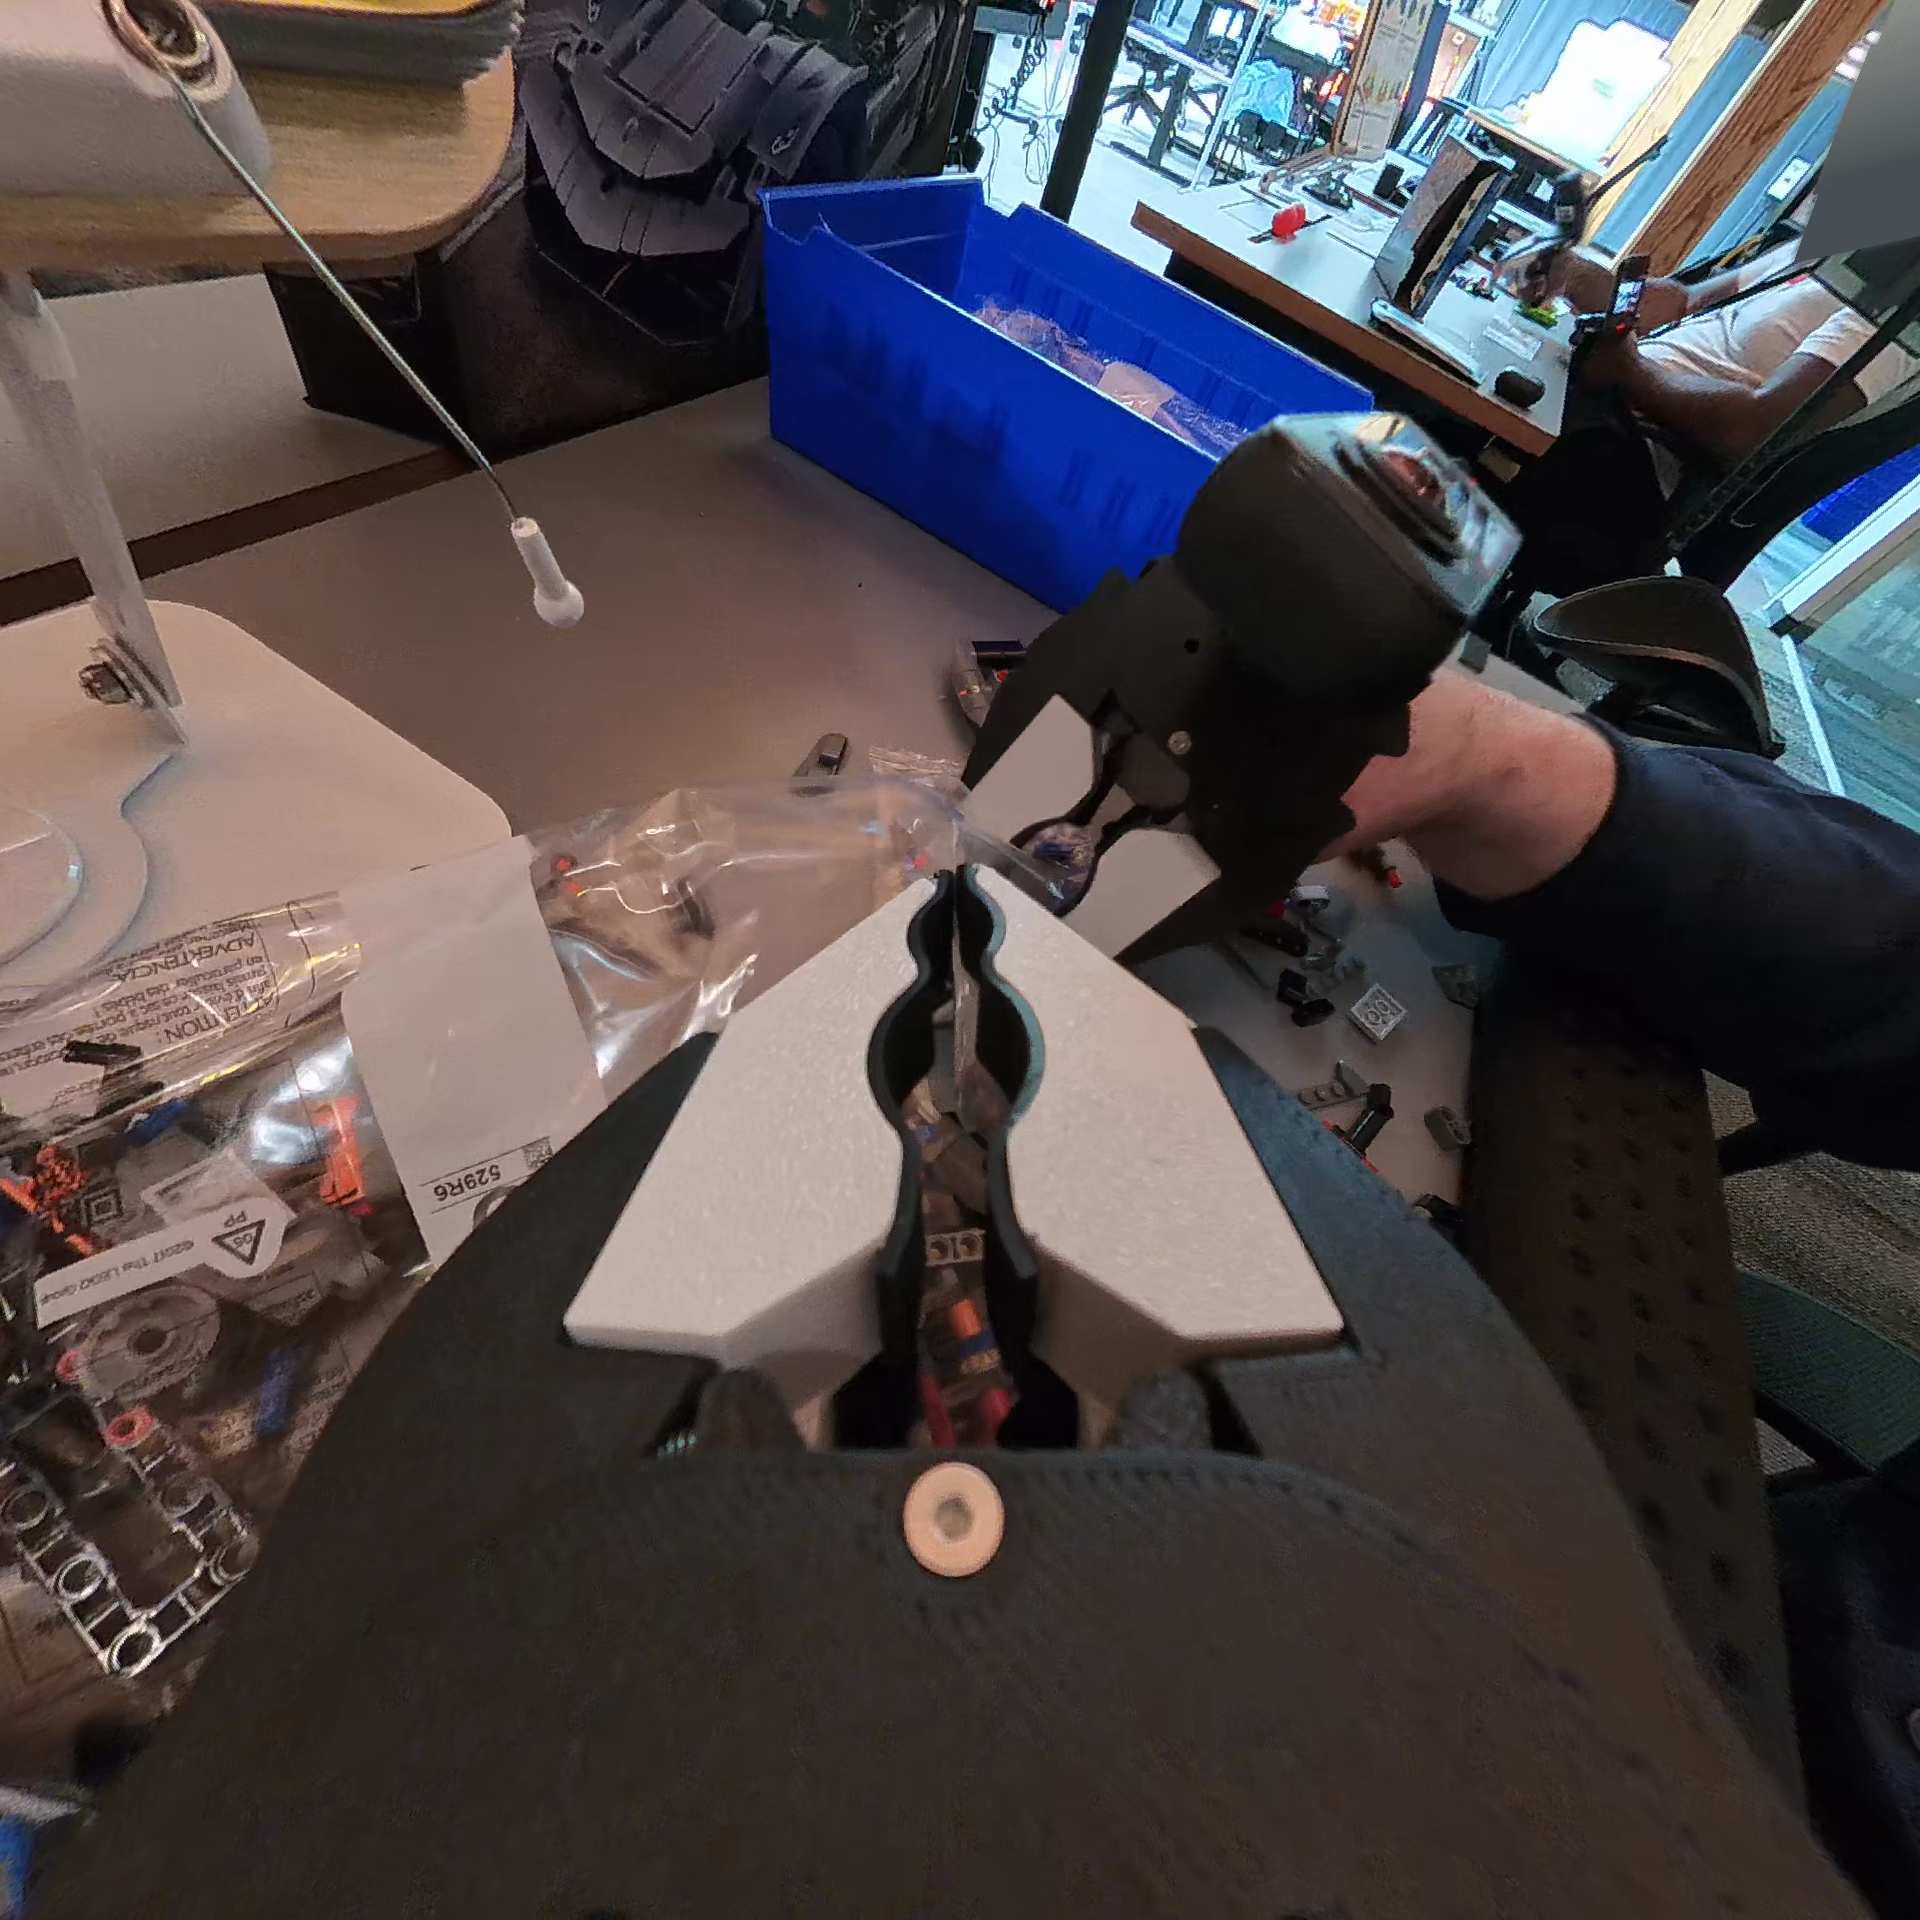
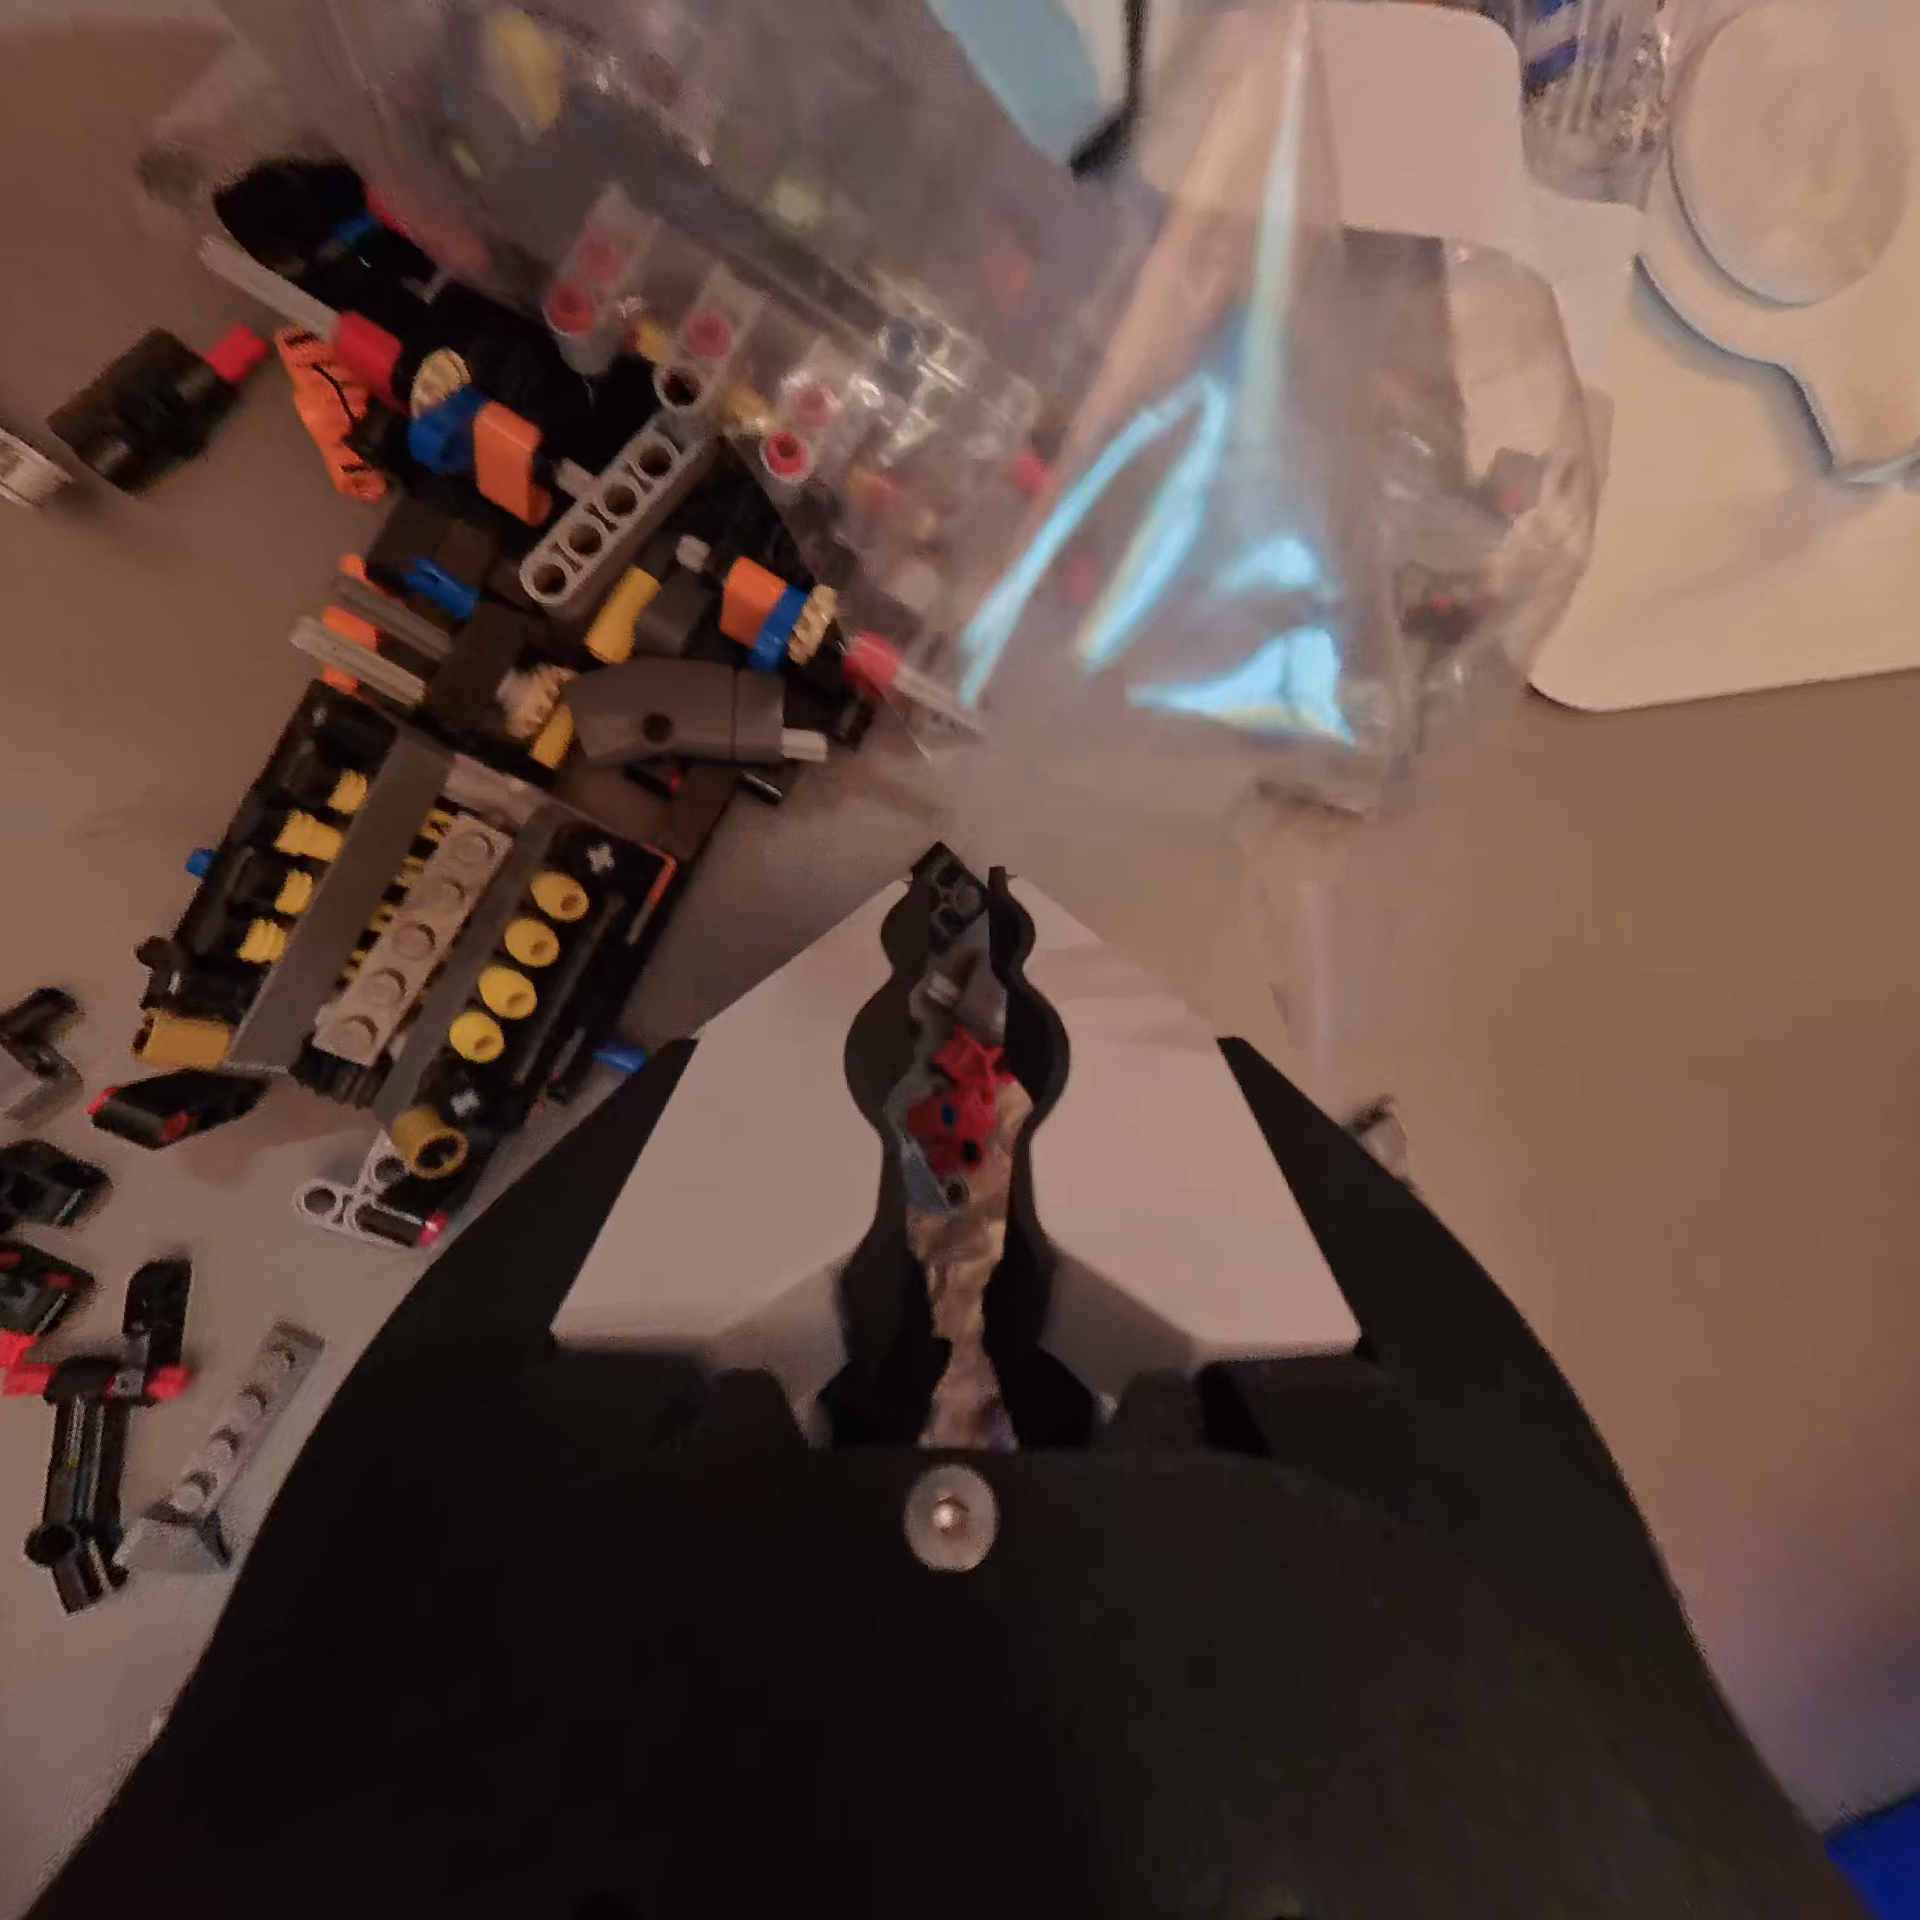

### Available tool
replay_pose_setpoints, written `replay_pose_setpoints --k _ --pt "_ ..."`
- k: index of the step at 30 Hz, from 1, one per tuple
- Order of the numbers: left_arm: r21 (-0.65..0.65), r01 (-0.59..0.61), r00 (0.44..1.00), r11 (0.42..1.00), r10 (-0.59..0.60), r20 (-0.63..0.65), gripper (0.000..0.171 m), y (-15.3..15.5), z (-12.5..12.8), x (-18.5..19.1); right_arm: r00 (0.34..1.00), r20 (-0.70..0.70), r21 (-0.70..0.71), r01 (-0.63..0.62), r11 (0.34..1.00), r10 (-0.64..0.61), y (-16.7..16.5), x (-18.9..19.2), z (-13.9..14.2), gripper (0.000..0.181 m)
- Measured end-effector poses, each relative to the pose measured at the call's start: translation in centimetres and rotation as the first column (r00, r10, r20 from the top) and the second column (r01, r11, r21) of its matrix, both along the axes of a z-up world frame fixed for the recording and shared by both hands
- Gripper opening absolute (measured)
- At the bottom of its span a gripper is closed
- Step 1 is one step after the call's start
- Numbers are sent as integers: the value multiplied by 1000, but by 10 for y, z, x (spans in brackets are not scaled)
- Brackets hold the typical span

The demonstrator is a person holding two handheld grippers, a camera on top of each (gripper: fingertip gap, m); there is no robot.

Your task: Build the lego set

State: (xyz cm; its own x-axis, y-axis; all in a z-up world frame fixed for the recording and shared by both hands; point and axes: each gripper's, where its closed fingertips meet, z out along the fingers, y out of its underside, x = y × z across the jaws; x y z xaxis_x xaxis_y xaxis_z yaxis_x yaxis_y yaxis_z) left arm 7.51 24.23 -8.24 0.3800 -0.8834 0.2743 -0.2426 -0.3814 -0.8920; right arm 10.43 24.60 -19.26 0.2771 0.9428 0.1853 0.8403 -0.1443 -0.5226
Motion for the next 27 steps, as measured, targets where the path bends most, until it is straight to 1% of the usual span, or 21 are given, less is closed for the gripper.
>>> replay_pose_setpoints --k 2,5,9,11,14,17,20,21,26,27 --pt "-1 3 1000 1000 -3 2 0 -1 0 1 1000 0 7 0 1000 0 0 5 4 8" --pt "-2 9 1000 1000 -9 -3 0 -1 -1 3 999 -45 -20 11 1000 -12 -1 -4 8 22" --pt "-3 9 1000 1000 -9 -3 0 -1 -1 3 999 -35 -1 22 1000 -22 6 -15 -1 23" --pt "-4 7 1000 1000 -7 -3 0 -1 -1 3 997 -68 -13 22 1000 -23 8 -22 -1 23" --pt "-6 7 1000 1000 -7 -5 0 0 -3 3 996 -88 -15 20 1000 -21 12 -29 0 22" --pt "-6 8 1000 1000 -8 -7 0 0 -4 4 996 -87 -23 -1 1000 -1 10 -34 -3 13" --pt "-5 8 1000 1000 -8 -7 0 0 -3 3 997 -79 -29 -6 1000 3 9 -32 -3 9" --pt "-5 7 1000 1000 -7 -6 0 0 -3 3 998 -57 -22 -1 1000 0 9 -28 -4 0" --pt "-2 6 1000 1000 -6 1 0 0 -1 2 1000 5 -4 16 1000 -16 11 -10 -2 0" --pt "-1 6 1000 1000 -6 0 0 0 -1 2 1000 3 5 13 1000 -13 11 -10 0 2"
